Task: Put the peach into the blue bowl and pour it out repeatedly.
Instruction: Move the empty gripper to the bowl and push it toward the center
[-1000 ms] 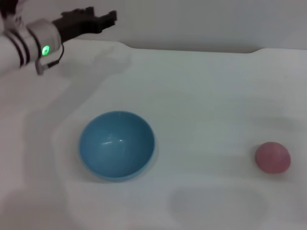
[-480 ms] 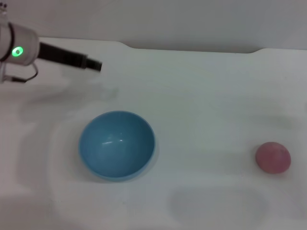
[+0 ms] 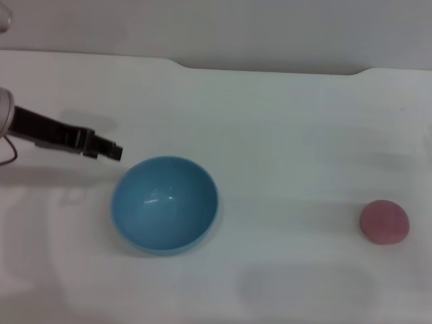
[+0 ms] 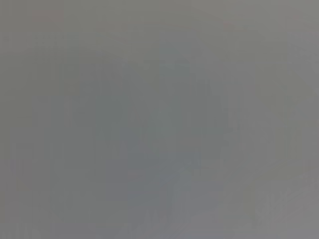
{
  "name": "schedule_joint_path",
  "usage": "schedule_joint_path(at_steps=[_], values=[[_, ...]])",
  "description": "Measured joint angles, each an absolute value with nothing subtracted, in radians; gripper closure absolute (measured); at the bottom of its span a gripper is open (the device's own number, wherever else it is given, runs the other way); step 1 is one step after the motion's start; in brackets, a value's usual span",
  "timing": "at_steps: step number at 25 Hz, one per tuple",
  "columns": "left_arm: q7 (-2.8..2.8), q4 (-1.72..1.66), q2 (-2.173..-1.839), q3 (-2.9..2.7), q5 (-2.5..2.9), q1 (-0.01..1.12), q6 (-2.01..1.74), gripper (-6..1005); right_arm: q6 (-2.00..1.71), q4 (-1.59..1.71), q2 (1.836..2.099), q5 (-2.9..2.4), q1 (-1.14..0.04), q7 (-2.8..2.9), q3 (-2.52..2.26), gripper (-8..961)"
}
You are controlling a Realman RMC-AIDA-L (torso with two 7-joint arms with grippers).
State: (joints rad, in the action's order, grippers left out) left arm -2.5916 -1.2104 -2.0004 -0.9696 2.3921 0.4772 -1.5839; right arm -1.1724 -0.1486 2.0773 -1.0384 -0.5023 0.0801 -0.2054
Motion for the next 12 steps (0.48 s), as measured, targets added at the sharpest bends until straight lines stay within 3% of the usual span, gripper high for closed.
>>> schedule_joint_path(at_steps=[5, 12], values=[[-2.594, -1.212, -2.008, -0.978, 2.407, 0.476, -1.638, 496, -1.144, -0.136, 2.077, -1.038, -0.517, 0.078, -0.206, 273], [-2.596, -1.201, -2.043, -0.980, 2.447, 0.505, -1.632, 497, -1.143, -0.133, 2.077, -1.038, -0.519, 0.077, -0.206, 273]])
